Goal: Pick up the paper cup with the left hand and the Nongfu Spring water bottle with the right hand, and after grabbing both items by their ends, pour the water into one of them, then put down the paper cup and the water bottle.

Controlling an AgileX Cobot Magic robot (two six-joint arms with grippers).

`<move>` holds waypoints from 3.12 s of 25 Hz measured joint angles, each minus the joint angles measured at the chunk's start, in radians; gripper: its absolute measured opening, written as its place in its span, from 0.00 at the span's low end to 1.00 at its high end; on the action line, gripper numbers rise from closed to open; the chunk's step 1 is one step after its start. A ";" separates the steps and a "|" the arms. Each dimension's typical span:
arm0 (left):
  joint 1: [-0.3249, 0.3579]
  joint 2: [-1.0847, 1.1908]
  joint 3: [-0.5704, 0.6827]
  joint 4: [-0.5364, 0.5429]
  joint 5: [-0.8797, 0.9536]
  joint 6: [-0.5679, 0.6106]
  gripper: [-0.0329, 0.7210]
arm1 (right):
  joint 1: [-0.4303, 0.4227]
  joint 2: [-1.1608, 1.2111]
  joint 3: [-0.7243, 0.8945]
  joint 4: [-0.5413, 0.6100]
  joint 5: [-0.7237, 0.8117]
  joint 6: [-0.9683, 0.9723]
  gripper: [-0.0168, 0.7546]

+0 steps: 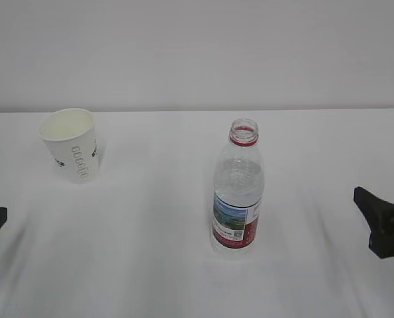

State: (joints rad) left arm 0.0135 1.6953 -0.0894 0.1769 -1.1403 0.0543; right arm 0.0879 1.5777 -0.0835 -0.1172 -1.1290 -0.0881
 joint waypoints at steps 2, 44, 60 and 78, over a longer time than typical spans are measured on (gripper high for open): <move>0.000 0.006 0.012 0.029 0.000 0.000 0.70 | 0.000 0.006 0.025 -0.007 -0.002 0.000 0.76; 0.000 0.008 0.012 0.400 -0.009 -0.004 0.88 | 0.000 0.161 -0.055 -0.625 -0.016 0.009 0.88; 0.000 0.008 0.012 0.428 -0.009 -0.040 0.88 | 0.000 0.266 -0.152 -0.636 -0.016 0.037 0.88; 0.000 0.008 0.012 0.263 -0.009 -0.119 0.86 | 0.000 0.340 -0.292 -0.680 -0.016 0.120 0.88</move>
State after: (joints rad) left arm 0.0135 1.7035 -0.0770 0.4396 -1.1495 -0.0652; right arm 0.0879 1.9182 -0.3756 -0.7972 -1.1454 0.0316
